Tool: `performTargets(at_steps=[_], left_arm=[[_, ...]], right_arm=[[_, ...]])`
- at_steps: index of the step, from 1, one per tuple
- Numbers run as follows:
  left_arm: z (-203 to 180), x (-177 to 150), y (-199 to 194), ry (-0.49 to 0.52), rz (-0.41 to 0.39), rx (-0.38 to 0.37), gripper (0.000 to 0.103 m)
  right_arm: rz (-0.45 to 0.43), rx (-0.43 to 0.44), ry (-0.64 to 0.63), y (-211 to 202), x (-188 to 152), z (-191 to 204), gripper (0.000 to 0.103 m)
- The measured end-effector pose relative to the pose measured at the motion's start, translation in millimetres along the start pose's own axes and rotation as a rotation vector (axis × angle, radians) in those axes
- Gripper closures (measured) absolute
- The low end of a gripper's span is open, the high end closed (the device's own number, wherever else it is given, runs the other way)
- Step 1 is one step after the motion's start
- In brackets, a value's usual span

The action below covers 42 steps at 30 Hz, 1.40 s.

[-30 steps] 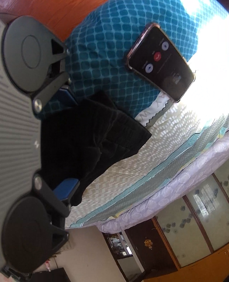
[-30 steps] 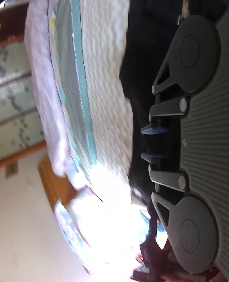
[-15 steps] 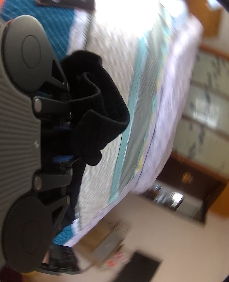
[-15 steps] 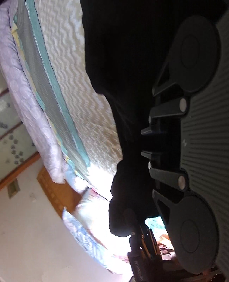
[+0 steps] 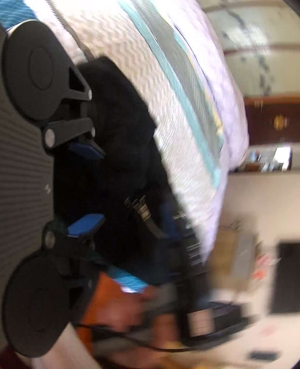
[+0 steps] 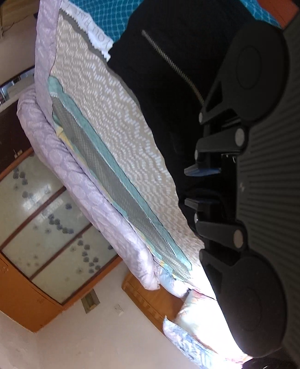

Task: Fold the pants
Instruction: 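Hold the pants with the left gripper while the right gripper folds the leg over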

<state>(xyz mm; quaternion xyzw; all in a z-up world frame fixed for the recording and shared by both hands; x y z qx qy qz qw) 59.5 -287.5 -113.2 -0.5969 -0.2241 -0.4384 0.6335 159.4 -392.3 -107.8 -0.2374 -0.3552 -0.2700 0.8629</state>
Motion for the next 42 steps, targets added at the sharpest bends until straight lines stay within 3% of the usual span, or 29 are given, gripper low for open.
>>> performTargets(at_steps=[5,9,11,12,13,15,16,18,19,21,23,26,28,30,34,37,40,42], left_arm=[[78,-6,-35,-0.392,-0.039,-0.001,0.048],[123,-36,-30,-0.601,0.031,0.076,0.048],[129,-47,-28,-0.650,0.052,0.073,0.048],[134,-52,-26,-0.664,0.065,0.068,0.048],[134,-54,-21,-0.668,0.078,0.065,0.048],[134,-59,-7,-0.667,0.110,0.050,0.048],[130,-61,0,-0.666,0.128,0.045,0.048],[122,-62,13,-0.663,0.153,0.035,0.048],[115,-62,12,-0.657,0.148,0.027,0.048],[111,-57,10,-0.622,0.123,0.024,0.047],[109,-55,6,-0.594,0.108,0.039,0.047],[111,-52,10,-0.593,0.120,0.059,0.047],[109,-55,21,-0.572,0.184,0.091,0.047],[107,-56,26,-0.549,0.219,0.118,0.047],[119,-44,9,-0.582,0.141,0.118,0.047],[131,-27,-6,-0.631,0.047,0.104,0.048],[119,-9,-4,-0.591,0.014,0.054,0.050],[99,-2,9,-0.550,0.041,-0.003,0.051]], right_arm=[[0.067,0.093,-0.144,23,-13,48,0.078],[0.089,-0.022,-0.241,47,-19,51,0.076],[0.064,-0.091,-0.245,54,-15,39,0.059],[0.045,-0.141,-0.259,54,-14,33,0.037],[0.033,-0.171,-0.263,55,-13,26,0.023],[0.101,-0.156,-0.198,67,-20,13,0.025],[0.161,-0.123,-0.140,76,-28,7,0.046],[0.194,-0.123,-0.075,78,-32,0,0.069],[0.182,-0.124,-0.073,71,-28,5,0.076],[0.125,-0.112,-0.089,50,-17,18,0.078],[0.092,-0.109,-0.110,26,-17,32,0.078],[0.174,-0.181,-0.067,20,-54,18,0.077],[0.197,-0.196,0.050,26,-69,-4,0.064],[0.176,-0.170,0.102,21,-56,-9,0.057],[-0.048,-0.192,0.013,-33,-1,-11,0.053],[-0.198,-0.343,-0.004,-88,30,-49,0.051],[-0.261,-0.513,0.019,-132,43,-101,0.043],[-0.251,-0.566,0.054,-144,39,-130,0.039]])
Point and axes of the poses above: each gripper's, at about its wrist camera, not at the fingertips, and y roughly the way its jaws point, z to its left, x to its top, the point moved 9 cm from there along y, roughly the way its jaws point, and after that the axes turned 7 degrees about x, right-handed, at the moved point
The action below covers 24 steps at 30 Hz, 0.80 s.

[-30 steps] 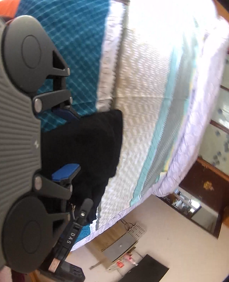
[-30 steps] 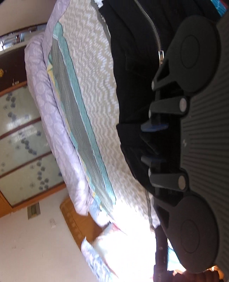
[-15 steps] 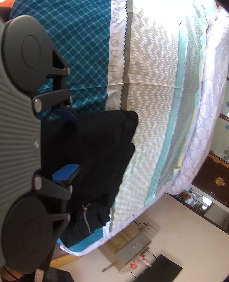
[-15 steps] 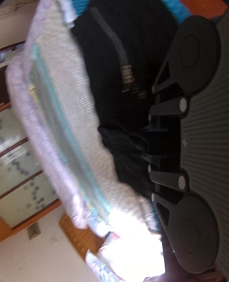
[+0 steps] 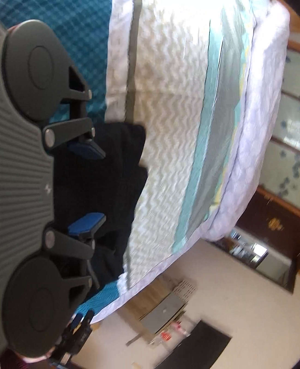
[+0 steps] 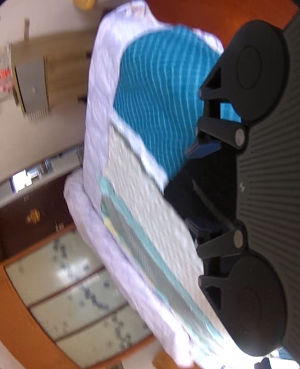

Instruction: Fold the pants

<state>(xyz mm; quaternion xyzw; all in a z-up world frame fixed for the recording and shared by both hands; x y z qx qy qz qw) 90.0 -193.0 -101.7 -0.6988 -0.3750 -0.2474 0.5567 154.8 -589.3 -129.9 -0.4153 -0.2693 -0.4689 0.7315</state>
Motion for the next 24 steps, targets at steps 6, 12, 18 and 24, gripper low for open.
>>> performTargets(at_steps=[6,12,18,24], left_arm=[[-16,-43,61,0.133,0.171,0.092,0.052],[-12,1,13,0.009,0.059,-0.001,0.048],[23,40,-32,-0.155,-0.075,-0.044,0.040],[63,17,-22,-0.226,-0.015,0.051,0.039]], right_arm=[[0.180,0.092,0.137,27,-34,-15,0.087],[0.108,0.365,-0.011,-9,-11,97,0.093],[0.231,0.718,-0.184,-6,-49,248,0.092],[0.574,0.798,-0.443,26,-175,327,0.089]])
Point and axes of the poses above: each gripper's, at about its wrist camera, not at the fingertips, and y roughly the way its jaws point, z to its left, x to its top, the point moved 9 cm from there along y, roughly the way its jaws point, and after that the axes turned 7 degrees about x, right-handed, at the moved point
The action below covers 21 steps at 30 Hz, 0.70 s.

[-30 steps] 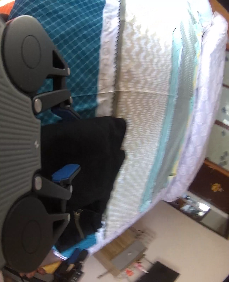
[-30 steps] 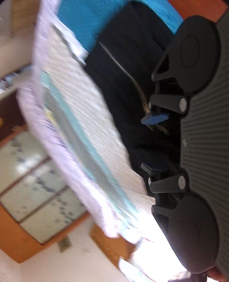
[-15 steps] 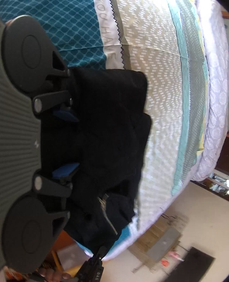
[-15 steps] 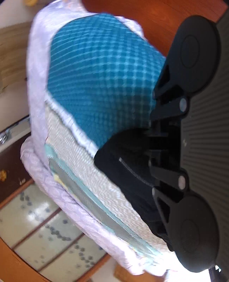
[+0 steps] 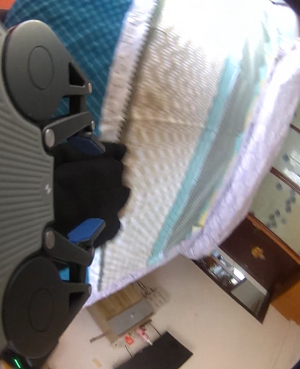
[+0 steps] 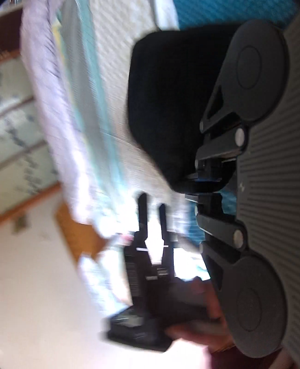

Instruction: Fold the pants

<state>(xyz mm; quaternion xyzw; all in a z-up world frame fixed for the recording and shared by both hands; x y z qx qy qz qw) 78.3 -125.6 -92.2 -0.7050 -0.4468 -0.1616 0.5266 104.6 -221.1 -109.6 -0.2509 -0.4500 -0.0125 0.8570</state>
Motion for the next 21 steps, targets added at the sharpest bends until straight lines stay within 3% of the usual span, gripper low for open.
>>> performTargets(at_steps=[1,2,3,6,9,11,14,15,16,19,21], left_arm=[[5,-5,4,0.000,0.014,0.019,0.040],[8,-9,7,-0.004,0.025,0.025,0.040],[12,-14,9,-0.011,0.035,0.017,0.040],[11,-21,13,-0.007,0.054,-0.001,0.040],[3,-27,21,0.015,0.070,-0.012,0.039],[-3,-35,29,0.028,0.091,-0.018,0.037],[0,-49,47,0.083,0.127,0.057,0.028],[3,-57,52,0.091,0.157,0.086,0.028],[6,-59,53,0.076,0.166,0.086,0.028],[13,-51,42,0.042,0.148,0.078,0.024],[16,-41,35,0.031,0.126,0.091,0.018]], right_arm=[[0.059,-0.025,-0.016,14,-16,0,0.087],[0.063,-0.032,-0.023,17,-19,-3,0.088],[0.035,-0.009,-0.009,9,-14,-1,0.086],[-0.090,0.061,-0.005,-37,10,6,0.060],[-0.233,-0.010,0.008,-88,30,-9,0.060],[-0.282,-0.084,0.065,-108,32,-35,0.059],[-0.169,-0.185,0.140,-90,3,-77,0.062],[-0.112,-0.217,0.121,-73,-14,-84,0.065],[-0.128,-0.250,0.050,-68,-27,-80,0.065],[-0.079,-0.316,-0.073,-63,-16,-59,0.062],[-0.104,-0.259,-0.069,-72,-7,-54,0.061]])
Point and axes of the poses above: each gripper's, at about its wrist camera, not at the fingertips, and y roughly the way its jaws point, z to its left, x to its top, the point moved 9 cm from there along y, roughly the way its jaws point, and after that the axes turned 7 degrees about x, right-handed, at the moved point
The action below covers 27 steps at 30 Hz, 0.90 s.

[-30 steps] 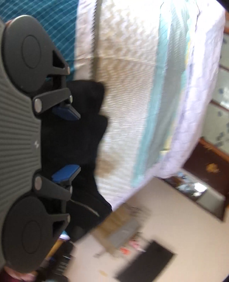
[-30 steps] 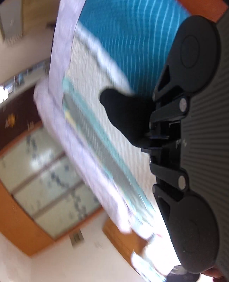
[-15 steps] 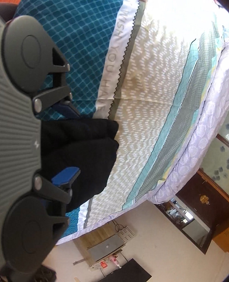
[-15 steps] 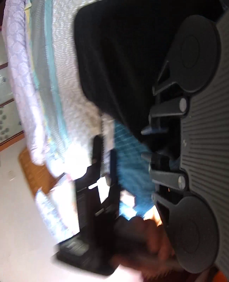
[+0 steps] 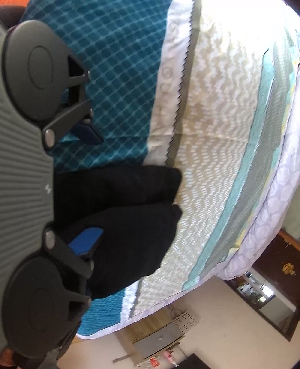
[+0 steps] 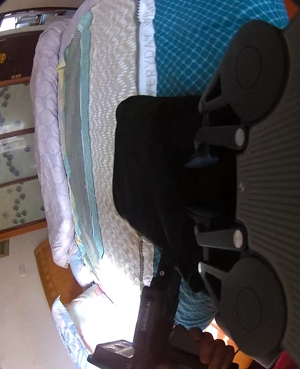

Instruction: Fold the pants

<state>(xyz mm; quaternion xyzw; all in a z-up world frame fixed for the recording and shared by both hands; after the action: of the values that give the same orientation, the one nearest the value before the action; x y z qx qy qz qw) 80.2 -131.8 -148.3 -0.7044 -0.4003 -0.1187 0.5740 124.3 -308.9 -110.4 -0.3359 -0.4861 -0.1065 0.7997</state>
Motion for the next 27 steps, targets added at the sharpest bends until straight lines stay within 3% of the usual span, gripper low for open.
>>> performTargets(at_steps=[2,5,7,8,11,13,19,27], left_arm=[[1,5,-6,0.007,-0.009,0.003,0.017],[-1,3,-4,0.028,0.028,0.036,0.008],[-5,-2,1,0.060,0.048,0.075,0.008],[-8,-5,2,0.084,0.048,0.103,0.008],[-12,-10,-1,0.145,0.018,0.178,0.008],[-15,-11,-5,0.162,0.003,0.197,0.008],[-17,-14,-13,0.171,-0.001,0.208,0.008],[-23,-15,-18,0.185,-0.008,0.205,0.007]], right_arm=[[-0.060,0.042,0.052,-18,8,-11,0.062],[-0.127,-0.002,0.131,-32,18,-37,0.057],[-0.134,-0.043,0.171,-41,15,-53,0.041],[-0.124,-0.066,0.179,-44,12,-60,0.038],[-0.085,-0.118,0.226,-49,-2,-74,0.038],[-0.071,-0.105,0.268,-51,-10,-79,0.038],[-0.068,-0.061,0.351,-51,-19,-83,0.037],[-0.082,-0.060,0.346,-58,-15,-84,0.036]])
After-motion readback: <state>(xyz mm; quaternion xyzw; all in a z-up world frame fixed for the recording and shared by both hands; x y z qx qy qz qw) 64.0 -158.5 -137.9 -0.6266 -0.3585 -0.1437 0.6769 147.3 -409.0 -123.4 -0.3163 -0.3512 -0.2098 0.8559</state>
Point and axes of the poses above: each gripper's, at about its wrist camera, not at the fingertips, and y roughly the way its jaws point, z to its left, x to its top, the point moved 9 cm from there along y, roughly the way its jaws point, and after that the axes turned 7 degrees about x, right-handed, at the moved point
